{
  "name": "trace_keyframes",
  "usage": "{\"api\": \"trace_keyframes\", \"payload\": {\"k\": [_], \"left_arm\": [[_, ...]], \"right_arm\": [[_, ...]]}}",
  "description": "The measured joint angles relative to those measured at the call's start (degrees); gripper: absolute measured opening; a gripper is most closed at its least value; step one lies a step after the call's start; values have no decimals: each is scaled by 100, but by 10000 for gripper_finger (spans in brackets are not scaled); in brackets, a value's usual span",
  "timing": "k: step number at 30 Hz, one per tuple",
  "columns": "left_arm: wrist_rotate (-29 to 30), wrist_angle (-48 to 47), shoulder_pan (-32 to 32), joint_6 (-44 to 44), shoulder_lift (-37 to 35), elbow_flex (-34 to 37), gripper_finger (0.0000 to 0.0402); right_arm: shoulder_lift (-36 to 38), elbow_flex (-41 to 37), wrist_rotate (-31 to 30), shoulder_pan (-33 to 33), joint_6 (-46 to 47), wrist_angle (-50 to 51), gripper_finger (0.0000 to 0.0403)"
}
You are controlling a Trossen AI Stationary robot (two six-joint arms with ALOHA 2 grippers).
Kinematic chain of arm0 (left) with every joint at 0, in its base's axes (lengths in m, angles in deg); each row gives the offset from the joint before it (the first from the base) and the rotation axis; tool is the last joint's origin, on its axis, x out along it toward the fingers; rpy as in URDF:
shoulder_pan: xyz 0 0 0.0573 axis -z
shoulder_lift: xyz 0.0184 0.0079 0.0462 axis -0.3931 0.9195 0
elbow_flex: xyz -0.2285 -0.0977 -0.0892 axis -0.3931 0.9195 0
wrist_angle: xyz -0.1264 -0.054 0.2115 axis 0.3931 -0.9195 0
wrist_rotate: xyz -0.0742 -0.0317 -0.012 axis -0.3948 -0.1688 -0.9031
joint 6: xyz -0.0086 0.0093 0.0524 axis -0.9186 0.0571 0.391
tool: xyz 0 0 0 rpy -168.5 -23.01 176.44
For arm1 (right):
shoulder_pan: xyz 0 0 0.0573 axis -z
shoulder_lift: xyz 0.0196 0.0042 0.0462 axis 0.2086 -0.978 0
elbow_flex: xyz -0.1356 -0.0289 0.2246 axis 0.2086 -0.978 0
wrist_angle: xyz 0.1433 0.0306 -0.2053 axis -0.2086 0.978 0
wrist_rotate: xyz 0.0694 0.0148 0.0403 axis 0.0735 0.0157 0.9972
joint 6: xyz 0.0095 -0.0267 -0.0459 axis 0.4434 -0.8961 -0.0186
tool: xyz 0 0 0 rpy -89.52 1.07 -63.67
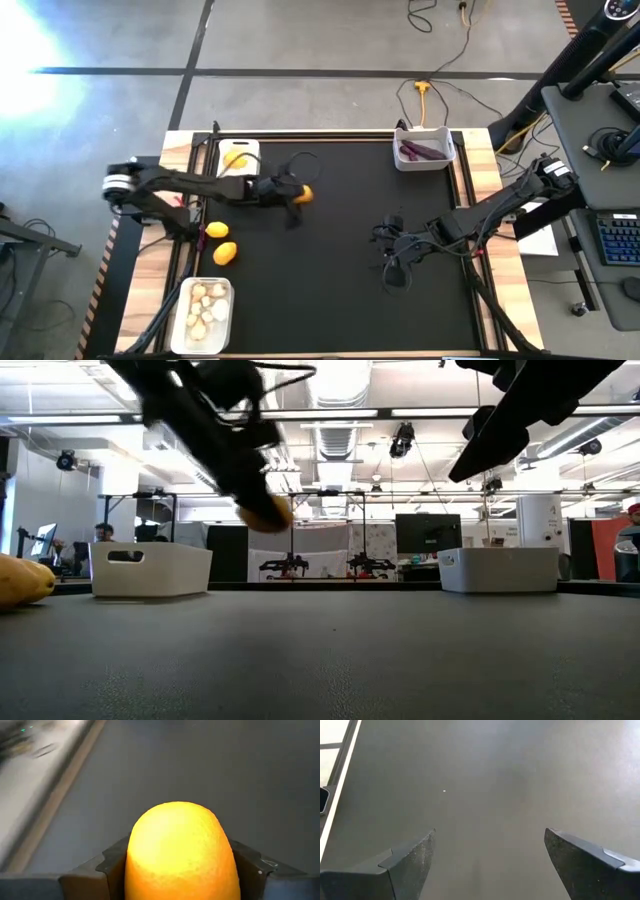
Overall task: Sort produce into baskets
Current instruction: Put the lemon into the top white bin
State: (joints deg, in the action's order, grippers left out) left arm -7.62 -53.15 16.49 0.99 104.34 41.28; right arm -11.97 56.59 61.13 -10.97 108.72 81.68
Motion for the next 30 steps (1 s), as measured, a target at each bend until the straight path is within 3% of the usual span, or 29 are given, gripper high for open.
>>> {"api": "trace_keyframes", "payload": {"k": [3, 11, 19, 30], "left_arm": [[838, -993, -221, -166, -605, 27, 224], [1883, -2839, -1748, -1376, -1663, 227, 222], [884, -2929, -3293, -1999, -1513, 643, 223], [890, -2911, -3427, -2076, -955, 836, 248]], "right_arm": [[0, 0, -1, 0, -75, -5, 364], [-7, 0, -1, 0, -84, -6, 364], [-7, 0, -2, 0, -64, -4, 364], [-9, -2, -2, 0, 11, -2, 364]]}}
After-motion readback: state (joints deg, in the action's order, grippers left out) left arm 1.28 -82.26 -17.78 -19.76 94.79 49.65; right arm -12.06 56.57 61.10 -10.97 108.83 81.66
